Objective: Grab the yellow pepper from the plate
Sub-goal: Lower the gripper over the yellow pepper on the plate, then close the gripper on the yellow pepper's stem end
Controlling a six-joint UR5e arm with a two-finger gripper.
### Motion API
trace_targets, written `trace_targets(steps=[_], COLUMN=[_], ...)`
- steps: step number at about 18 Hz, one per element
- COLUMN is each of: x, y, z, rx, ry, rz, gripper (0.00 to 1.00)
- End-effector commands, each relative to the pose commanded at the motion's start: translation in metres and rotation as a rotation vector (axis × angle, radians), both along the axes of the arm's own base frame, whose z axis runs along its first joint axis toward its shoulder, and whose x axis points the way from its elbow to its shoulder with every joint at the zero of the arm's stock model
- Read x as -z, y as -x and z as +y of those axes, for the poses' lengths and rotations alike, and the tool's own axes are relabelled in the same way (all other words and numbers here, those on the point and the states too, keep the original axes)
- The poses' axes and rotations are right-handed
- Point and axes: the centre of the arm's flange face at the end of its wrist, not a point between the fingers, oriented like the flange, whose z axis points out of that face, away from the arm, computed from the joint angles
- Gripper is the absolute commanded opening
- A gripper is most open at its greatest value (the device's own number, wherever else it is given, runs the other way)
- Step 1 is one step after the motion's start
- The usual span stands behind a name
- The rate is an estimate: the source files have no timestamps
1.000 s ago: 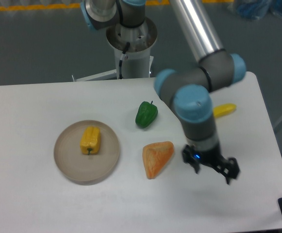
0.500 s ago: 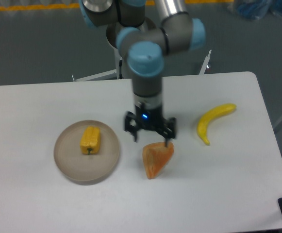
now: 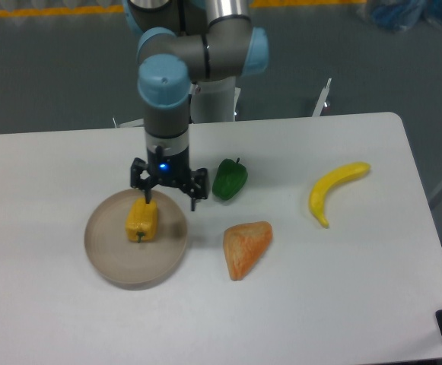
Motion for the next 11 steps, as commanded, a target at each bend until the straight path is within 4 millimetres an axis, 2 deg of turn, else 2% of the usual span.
trace_targets(steps=[4, 6, 11], x=[0.022, 0.02, 0.023], y=[-0.017, -0.021, -0.043], z=[0.004, 0.006, 0.005], rx=[0.036, 0.041, 0.062], ry=[0.024, 0.022, 0.028], rz=[-0.003, -0.002, -0.005], gripper=[1.0, 1.0, 1.0])
